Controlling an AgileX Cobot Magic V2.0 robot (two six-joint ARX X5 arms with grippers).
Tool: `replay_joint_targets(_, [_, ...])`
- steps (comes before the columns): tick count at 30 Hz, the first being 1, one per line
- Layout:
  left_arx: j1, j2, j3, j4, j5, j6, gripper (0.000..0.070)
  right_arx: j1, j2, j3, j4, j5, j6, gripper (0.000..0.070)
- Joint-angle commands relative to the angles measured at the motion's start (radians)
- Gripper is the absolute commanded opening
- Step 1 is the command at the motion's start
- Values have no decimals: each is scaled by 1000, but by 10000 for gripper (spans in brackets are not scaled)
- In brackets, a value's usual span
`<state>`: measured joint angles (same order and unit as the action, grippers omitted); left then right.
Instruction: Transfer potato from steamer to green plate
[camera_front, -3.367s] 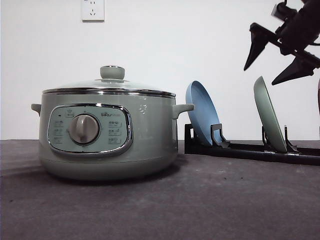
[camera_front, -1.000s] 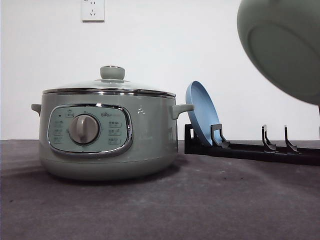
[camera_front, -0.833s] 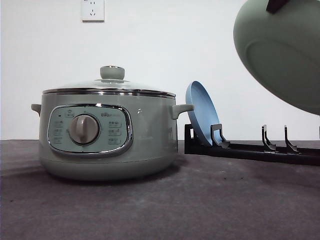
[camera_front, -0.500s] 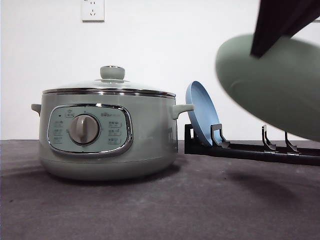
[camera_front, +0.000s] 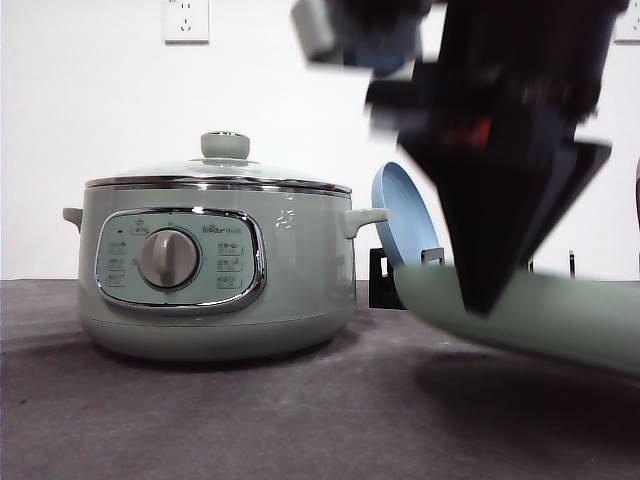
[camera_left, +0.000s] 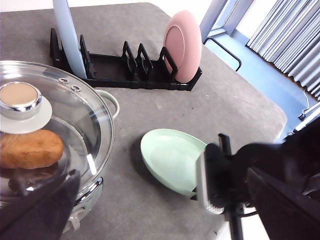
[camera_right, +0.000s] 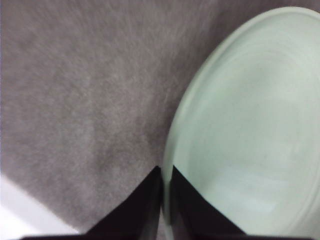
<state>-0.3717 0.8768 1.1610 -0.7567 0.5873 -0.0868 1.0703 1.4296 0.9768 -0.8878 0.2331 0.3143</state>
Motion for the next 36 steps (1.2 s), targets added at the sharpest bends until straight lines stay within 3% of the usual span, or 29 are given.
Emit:
replay_joint_targets(1, [-6, 8, 22, 8, 13, 20, 700, 14, 35, 9, 10, 15, 30, 0])
replay_joint_targets(19, [-6, 7, 22, -9, 13, 47, 700, 23, 178, 9, 101, 30, 38, 13])
replay_joint_targets(24, [-6, 7, 22, -10, 13, 48, 700, 22, 176, 12, 100, 28, 35, 207])
replay_joint_targets(27, [-6, 7, 22, -10, 13, 50, 700, 19, 162, 13, 98, -4, 33, 275])
replay_joint_targets(32, [-6, 8, 22, -10, 13, 50, 700, 7, 94, 13, 98, -62, 31, 356])
replay_joint_targets(36, [-6, 8, 22, -10, 13, 50, 700, -27, 3, 13, 97, -108, 9, 360])
